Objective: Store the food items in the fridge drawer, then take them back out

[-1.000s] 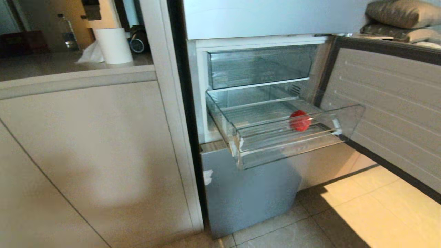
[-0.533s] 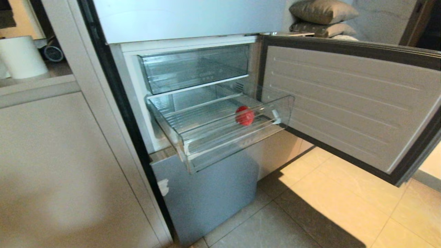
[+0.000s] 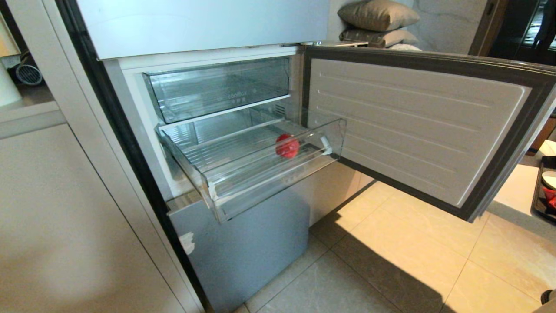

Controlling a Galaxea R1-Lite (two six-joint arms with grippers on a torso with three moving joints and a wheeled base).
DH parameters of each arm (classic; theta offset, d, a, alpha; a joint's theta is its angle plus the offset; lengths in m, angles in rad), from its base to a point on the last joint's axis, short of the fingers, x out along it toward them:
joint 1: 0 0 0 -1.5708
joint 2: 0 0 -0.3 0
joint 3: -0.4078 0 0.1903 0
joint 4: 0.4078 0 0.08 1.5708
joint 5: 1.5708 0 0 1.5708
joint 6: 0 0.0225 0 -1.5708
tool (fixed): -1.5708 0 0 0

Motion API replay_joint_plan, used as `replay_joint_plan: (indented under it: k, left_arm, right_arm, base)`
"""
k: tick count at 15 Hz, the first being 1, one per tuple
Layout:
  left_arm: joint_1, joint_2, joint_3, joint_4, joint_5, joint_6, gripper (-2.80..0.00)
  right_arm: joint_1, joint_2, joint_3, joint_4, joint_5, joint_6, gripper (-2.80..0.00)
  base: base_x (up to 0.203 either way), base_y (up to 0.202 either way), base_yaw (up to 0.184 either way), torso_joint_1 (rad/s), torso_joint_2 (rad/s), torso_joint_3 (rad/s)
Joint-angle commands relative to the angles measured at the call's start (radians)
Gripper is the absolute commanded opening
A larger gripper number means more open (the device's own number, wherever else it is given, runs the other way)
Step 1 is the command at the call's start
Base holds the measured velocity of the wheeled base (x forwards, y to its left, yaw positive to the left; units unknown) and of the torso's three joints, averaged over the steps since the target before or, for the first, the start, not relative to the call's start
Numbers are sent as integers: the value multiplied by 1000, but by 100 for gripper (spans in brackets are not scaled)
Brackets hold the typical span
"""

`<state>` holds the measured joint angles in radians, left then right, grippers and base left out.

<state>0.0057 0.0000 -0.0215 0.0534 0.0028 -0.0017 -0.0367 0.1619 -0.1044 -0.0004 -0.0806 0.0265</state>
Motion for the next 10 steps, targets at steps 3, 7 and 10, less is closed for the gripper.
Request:
replay_joint_plan:
  k: [3, 7, 10]
  left_arm:
    - [0, 0, 0, 0, 0, 0, -280]
    - [0, 0, 0, 0, 0, -1, -280]
    - [0, -1, 0, 0, 0, -1, -280]
  right_arm:
    - [-376, 452, -234, -32, -34, 153, -280]
    - [-683, 775, -373, -211, 47, 184, -280]
    - [-736, 1048, -469, -400, 75, 189, -280]
  base:
    - [0, 0, 0, 0, 0, 0]
    - [0, 0, 0, 0, 0, 0]
    - [0, 0, 0, 0, 0, 0]
